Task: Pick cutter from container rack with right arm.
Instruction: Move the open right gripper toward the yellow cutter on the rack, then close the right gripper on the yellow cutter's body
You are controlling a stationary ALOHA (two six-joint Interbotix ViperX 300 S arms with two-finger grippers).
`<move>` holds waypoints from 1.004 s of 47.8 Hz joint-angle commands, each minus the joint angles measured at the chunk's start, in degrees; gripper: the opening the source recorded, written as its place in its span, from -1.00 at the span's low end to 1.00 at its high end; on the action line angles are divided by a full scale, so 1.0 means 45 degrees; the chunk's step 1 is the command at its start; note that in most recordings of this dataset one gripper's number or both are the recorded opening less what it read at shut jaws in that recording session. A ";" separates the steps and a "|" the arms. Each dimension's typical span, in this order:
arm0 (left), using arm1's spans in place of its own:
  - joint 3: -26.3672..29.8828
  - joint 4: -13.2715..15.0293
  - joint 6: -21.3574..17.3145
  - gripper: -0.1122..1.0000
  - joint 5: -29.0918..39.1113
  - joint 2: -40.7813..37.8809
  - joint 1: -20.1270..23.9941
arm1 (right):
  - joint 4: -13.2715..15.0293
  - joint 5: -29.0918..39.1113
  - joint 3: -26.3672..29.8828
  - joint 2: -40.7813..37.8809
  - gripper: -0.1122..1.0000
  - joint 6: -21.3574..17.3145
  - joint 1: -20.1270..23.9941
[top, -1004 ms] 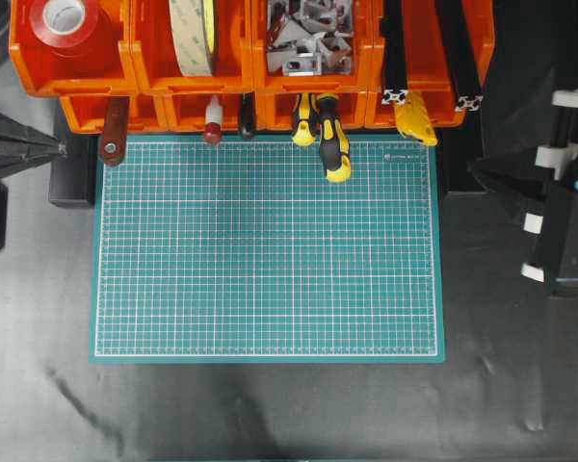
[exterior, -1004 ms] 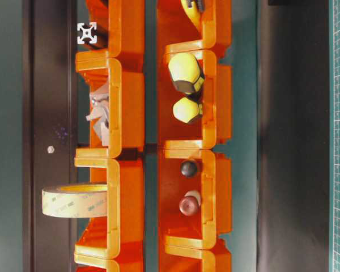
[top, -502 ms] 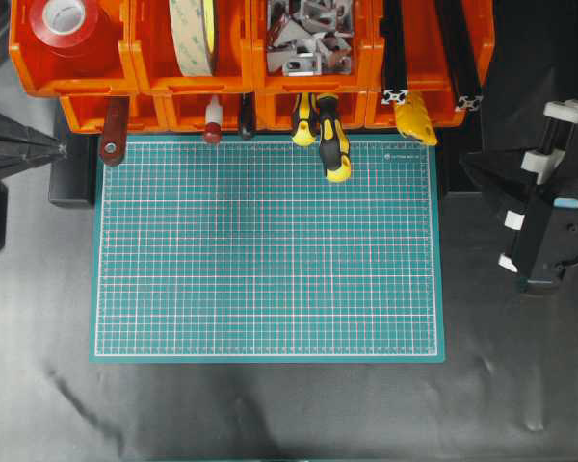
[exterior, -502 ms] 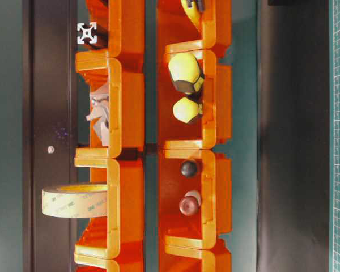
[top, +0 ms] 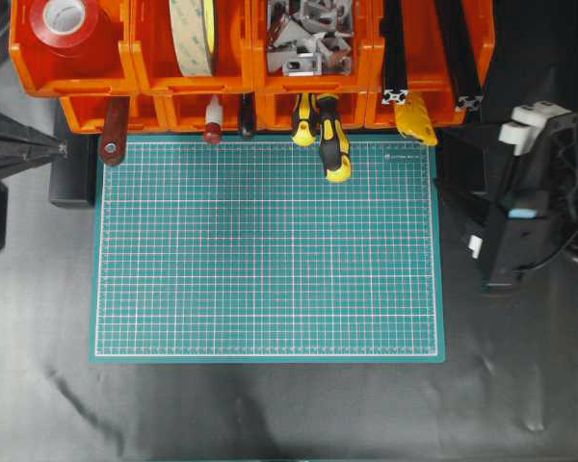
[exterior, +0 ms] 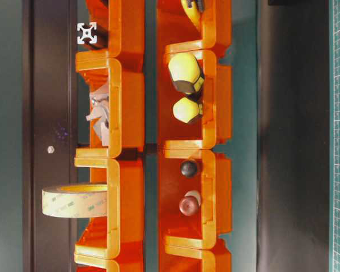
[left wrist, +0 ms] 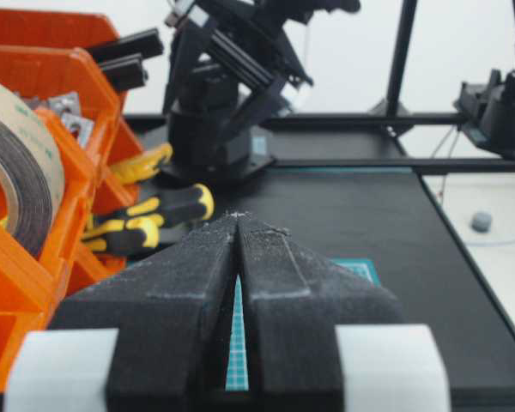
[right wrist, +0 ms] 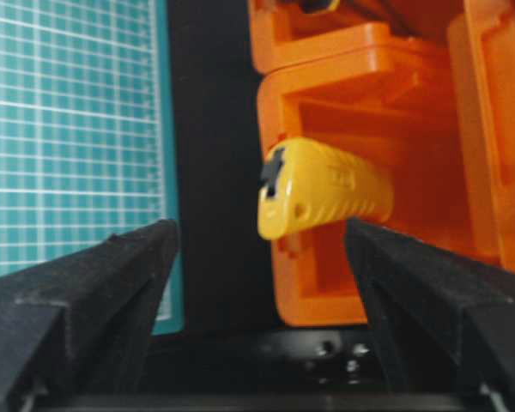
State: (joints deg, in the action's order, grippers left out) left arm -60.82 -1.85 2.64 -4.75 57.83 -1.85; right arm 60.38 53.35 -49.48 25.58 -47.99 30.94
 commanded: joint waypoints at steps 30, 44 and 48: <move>0.0312 -0.0039 0.0059 -0.79 0.0371 0.0156 -0.0059 | 0.2598 0.0566 0.0156 -0.2070 0.58 -0.2754 -0.0996; 0.0293 -0.0039 0.0078 -0.79 0.0664 0.0332 -0.0059 | 0.2617 0.0254 -0.0156 -0.2070 0.57 -0.2773 -0.1523; 0.0293 -0.0039 0.0059 -0.79 0.0664 0.0371 -0.0059 | 0.2617 0.0234 -0.0156 -0.2070 0.57 -0.2773 -0.1523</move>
State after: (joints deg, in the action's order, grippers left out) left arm -60.82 -1.85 2.72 -1.58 59.59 -2.02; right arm 71.81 54.84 -50.71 15.91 -60.21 24.35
